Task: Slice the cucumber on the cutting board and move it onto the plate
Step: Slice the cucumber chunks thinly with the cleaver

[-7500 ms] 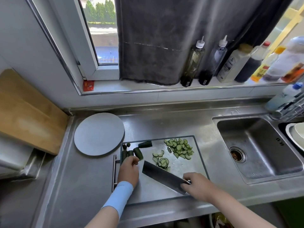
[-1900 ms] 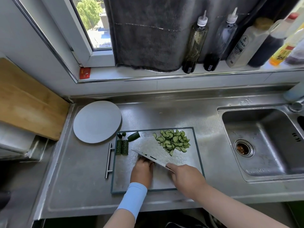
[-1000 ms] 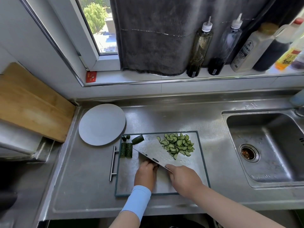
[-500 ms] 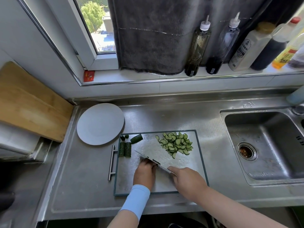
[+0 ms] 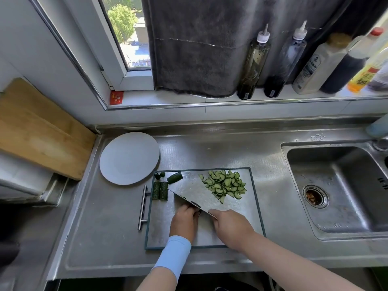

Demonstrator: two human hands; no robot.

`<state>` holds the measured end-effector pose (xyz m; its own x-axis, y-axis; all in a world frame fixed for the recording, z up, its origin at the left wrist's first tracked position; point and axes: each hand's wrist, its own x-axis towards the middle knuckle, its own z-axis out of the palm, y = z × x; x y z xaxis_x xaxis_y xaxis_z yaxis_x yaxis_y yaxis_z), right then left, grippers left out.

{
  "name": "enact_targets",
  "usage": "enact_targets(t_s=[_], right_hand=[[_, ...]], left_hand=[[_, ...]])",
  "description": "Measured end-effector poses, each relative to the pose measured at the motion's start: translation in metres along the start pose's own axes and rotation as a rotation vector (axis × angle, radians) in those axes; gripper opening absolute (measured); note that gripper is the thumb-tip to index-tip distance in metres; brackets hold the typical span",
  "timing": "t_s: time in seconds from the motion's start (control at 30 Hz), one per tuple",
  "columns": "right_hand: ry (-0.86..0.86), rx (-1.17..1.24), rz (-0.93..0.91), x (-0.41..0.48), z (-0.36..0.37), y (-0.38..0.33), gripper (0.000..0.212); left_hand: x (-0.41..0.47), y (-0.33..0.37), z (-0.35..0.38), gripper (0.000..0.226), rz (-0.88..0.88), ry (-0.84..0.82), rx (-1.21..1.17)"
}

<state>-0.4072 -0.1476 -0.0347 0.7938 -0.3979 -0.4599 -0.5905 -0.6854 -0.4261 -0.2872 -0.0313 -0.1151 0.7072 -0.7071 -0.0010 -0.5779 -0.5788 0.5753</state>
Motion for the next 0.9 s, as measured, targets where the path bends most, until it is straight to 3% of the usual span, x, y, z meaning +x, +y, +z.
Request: enact_targets(t_s=[0.43, 0.9], right_hand=[[0.019, 0.011, -0.001, -0.032, -0.005, 0.016, 0.037], [-0.003, 0.035, 0.001, -0.003, 0.0, 0.002, 0.036]], left_hand=[[0.0, 0.003, -0.006, 0.02, 0.063, 0.018, 0.034], [-0.003, -0.001, 0.0, 0.015, 0.02, 0.05, -0.015]])
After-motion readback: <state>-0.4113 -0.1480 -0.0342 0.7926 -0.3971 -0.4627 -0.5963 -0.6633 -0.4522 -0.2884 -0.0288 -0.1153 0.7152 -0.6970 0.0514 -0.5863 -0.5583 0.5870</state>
